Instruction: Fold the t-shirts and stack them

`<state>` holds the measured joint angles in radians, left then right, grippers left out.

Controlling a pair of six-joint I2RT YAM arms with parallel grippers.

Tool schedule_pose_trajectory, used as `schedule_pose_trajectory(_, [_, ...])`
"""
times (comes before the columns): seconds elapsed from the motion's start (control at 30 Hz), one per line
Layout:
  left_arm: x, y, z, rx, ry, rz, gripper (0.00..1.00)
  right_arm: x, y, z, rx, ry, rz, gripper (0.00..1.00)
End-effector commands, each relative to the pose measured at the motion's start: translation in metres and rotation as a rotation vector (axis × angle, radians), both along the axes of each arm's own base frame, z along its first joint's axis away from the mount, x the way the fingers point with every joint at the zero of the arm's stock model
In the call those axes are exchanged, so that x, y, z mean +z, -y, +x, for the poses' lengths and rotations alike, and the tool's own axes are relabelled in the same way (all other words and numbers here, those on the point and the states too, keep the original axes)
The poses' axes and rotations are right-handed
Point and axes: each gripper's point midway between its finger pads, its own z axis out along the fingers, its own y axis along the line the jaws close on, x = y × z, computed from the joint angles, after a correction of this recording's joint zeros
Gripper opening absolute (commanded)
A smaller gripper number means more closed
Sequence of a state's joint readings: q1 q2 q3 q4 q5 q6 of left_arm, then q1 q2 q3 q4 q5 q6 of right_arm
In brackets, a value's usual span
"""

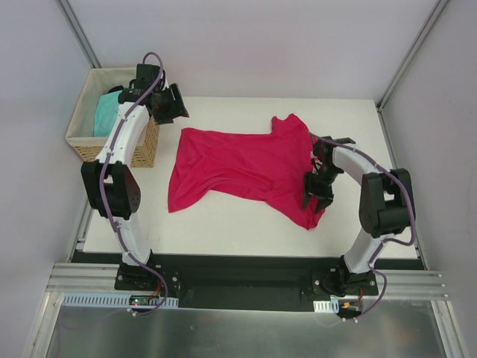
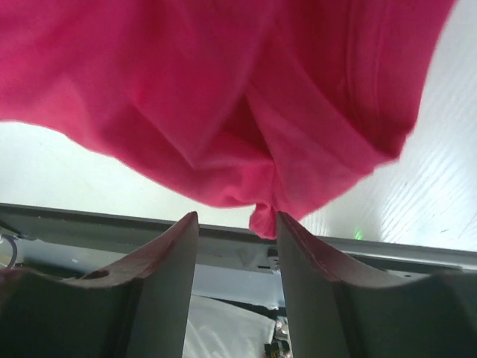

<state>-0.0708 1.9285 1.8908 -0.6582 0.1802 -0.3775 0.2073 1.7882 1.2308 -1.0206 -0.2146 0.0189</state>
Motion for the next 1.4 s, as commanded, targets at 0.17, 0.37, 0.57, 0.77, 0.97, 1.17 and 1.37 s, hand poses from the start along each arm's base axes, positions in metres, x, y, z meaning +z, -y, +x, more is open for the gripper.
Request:
schedule_pose_trajectory(0.17, [0.018,0.016,-0.028,-0.091,0.018,-0.051,0.59,0.017,-0.007,0.041,-0.069,0.307,0.019,0.50])
schedule_pose_trajectory(0.37, [0.035,0.030,-0.032,-0.114,0.053,-0.067,0.57,0.011,-0.010,0.066,-0.039,0.334,0.012,0.50])
schedule_pose_trajectory(0.57, [0.050,0.034,-0.038,-0.134,0.084,-0.080,0.57,-0.001,-0.011,0.093,-0.023,0.343,-0.012,0.49])
schedule_pose_trajectory(0.77, [0.057,0.035,-0.043,-0.134,0.095,-0.085,0.56,-0.003,-0.011,0.107,-0.015,0.344,-0.029,0.43])
schedule_pose_trajectory(0.97, [0.065,0.031,-0.042,-0.134,0.123,-0.063,0.56,-0.009,-0.007,0.091,-0.005,0.304,-0.037,0.33])
schedule_pose_trajectory(1.17, [0.064,0.029,-0.040,-0.138,0.129,-0.044,0.55,-0.005,-0.005,0.079,0.002,0.297,-0.034,0.08])
schedule_pose_trajectory(1.37, [0.067,0.031,-0.030,-0.150,0.143,-0.042,0.54,0.017,-0.022,0.077,0.047,0.376,0.040,0.01])
